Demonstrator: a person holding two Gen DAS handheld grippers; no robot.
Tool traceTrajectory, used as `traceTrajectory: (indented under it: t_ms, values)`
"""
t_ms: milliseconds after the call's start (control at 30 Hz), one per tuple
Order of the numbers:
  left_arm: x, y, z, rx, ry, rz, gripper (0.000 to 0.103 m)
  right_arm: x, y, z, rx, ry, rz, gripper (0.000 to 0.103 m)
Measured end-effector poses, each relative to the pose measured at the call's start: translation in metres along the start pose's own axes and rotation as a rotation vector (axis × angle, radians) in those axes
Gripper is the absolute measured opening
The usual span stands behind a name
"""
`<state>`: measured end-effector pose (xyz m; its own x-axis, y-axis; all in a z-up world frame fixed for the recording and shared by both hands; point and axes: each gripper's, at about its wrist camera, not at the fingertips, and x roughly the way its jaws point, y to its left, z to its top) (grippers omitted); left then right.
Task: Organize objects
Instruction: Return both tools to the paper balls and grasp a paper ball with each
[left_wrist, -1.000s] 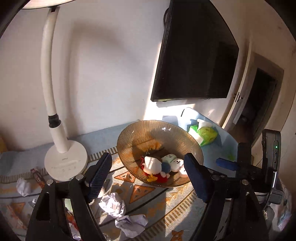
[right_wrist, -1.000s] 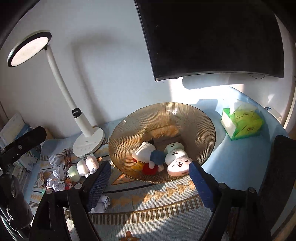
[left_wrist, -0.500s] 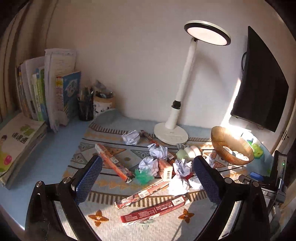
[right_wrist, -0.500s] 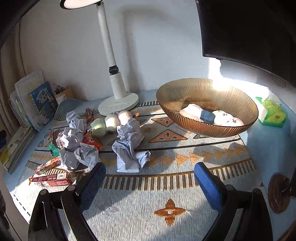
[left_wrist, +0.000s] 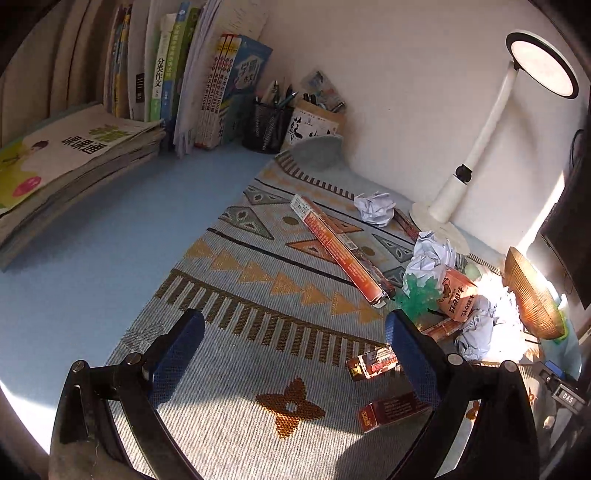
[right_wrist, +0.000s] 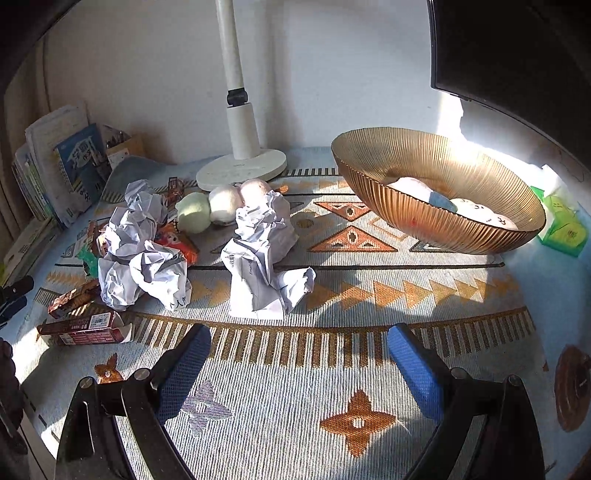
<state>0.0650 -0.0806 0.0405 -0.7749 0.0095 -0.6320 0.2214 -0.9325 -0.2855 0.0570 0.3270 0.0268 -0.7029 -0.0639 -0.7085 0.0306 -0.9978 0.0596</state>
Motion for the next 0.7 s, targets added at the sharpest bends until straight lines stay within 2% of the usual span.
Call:
traceTrajectory:
  t_ms: [267, 467, 600, 633, 700]
  values:
    - [-0.001, -0.025, -0.006, 0.121, -0.003, 0.053, 0.099, 0.004, -0.002, 0.001, 0.01, 0.016, -0.004, 0.096]
    - [0.005, -0.023, -0.002, 0.104, 0.03, 0.065, 0.099, 0.008, -0.002, 0.001, 0.003, 0.037, 0.007, 0.097]
    - [0.01, -0.034, 0.011, 0.121, 0.043, 0.024, 0.099, 0.011, -0.003, 0.001, 0.008, 0.052, 0.011, 0.096]
    - [0.009, -0.042, 0.015, 0.137, 0.042, -0.005, 0.098, 0.011, -0.003, 0.001, 0.011, 0.051, 0.011, 0.096]
    - [0.006, -0.061, 0.018, 0.166, 0.055, -0.115, 0.098, 0.011, -0.005, 0.001, 0.014, 0.051, 0.013, 0.096]
